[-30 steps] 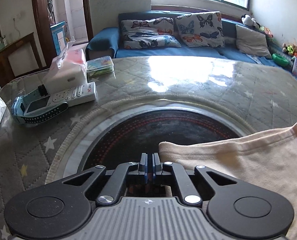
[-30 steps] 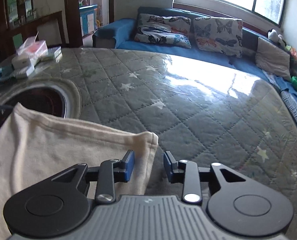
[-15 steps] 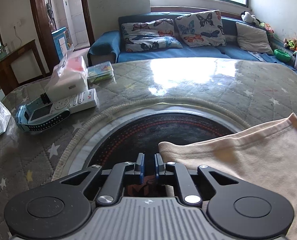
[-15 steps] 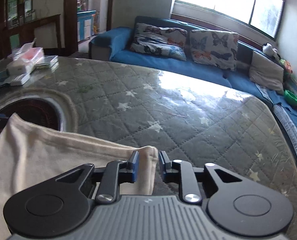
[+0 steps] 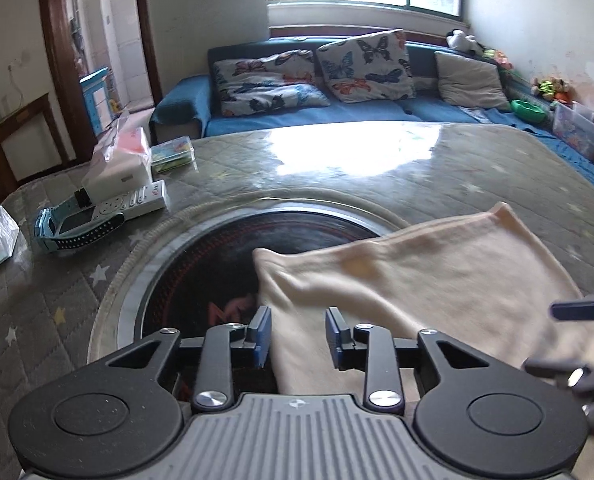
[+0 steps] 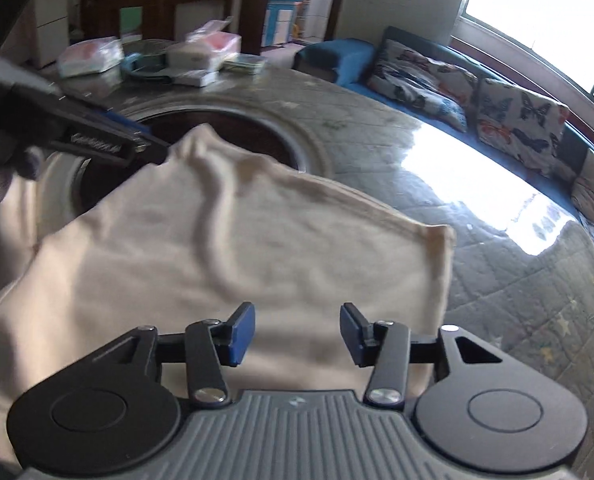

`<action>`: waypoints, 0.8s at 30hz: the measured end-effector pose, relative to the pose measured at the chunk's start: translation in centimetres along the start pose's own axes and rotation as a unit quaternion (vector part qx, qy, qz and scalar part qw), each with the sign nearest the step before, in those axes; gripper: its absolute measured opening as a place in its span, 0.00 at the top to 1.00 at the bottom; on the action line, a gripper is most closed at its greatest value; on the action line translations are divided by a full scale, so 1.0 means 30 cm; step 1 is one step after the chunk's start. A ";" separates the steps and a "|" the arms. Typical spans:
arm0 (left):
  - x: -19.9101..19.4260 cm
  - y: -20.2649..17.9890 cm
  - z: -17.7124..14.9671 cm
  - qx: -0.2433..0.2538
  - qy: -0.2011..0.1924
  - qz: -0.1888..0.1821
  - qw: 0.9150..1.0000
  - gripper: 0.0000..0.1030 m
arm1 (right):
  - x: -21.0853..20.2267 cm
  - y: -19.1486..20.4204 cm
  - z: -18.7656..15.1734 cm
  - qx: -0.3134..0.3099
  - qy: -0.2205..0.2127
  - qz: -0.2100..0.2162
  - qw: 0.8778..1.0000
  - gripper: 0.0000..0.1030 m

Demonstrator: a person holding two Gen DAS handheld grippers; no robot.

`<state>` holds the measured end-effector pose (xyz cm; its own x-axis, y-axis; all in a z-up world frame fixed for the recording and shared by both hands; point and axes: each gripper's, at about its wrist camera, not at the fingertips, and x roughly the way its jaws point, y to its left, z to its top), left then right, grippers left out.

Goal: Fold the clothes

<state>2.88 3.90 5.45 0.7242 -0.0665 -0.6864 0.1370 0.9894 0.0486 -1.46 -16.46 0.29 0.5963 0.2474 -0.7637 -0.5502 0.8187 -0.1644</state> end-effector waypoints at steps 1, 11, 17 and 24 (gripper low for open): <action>-0.023 -0.011 -0.018 0.006 -0.003 -0.006 1.000 0.62 | -0.015 0.031 -0.013 -0.010 -0.001 0.004 1.000 0.50; -0.152 -0.136 -0.248 0.085 0.003 -0.045 0.995 0.61 | -0.167 0.231 -0.141 -0.079 -0.022 0.039 0.996 0.41; -0.198 -0.128 -0.322 0.111 -0.021 -0.028 0.993 0.59 | -0.279 0.169 -0.245 -0.026 -0.033 0.044 0.998 0.40; -0.207 -0.120 -0.341 0.114 -0.027 -0.026 0.993 0.59 | -0.338 -0.089 -0.347 0.115 -0.050 -0.021 0.992 0.40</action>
<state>-9.02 2.09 2.11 0.7464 -0.1306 -0.6525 0.3212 0.9295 0.1814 -12.14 -26.54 1.97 0.6768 0.2522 -0.6916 -0.3838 0.9226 -0.0392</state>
